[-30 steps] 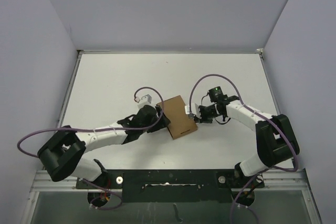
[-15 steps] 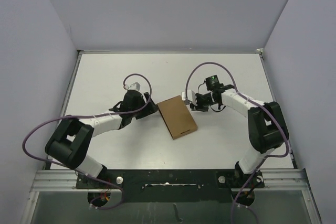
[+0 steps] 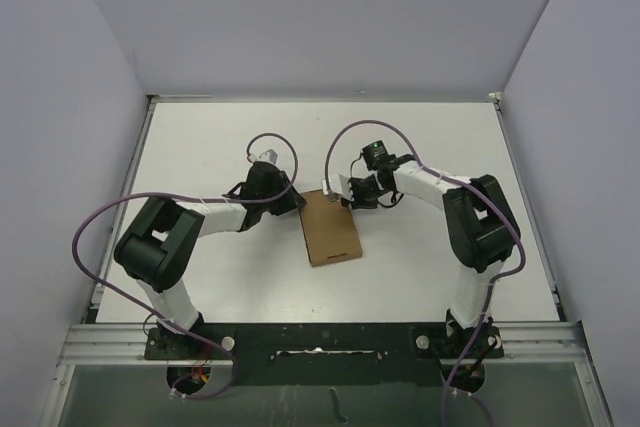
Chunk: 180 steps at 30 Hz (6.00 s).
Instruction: Fold the paper box
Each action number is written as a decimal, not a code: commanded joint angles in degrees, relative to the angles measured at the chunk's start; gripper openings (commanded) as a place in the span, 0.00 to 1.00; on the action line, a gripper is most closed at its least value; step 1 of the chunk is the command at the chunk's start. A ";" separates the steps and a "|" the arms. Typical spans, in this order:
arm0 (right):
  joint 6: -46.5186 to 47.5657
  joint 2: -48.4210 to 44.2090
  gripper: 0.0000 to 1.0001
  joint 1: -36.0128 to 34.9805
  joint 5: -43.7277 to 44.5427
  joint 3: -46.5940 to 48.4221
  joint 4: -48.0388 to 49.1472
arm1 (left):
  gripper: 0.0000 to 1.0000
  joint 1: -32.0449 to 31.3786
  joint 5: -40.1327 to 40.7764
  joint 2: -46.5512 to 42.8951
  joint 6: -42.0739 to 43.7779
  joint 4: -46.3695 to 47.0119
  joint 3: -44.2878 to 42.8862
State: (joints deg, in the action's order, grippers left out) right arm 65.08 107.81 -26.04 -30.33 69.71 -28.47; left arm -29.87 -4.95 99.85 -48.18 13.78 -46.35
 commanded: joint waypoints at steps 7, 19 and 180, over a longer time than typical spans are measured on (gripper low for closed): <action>-2.78 -1.67 0.12 0.01 -3.45 2.24 -0.14 | 0.20 -2.55 -1.91 -2.07 0.07 1.05 -0.65; -30.01 -17.63 0.66 12.38 -28.41 -5.58 -0.84 | 0.84 -2.03 2.52 -29.06 9.89 -6.88 8.66; -42.51 -3.71 0.16 30.95 0.22 3.11 -9.51 | 0.42 -13.37 -3.13 3.70 6.44 -2.00 -14.71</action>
State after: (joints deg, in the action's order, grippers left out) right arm 21.08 102.52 5.54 -32.25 72.03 -37.54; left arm -43.29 -10.37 106.54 -36.97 6.70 -65.39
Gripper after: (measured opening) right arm 0.161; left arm 0.416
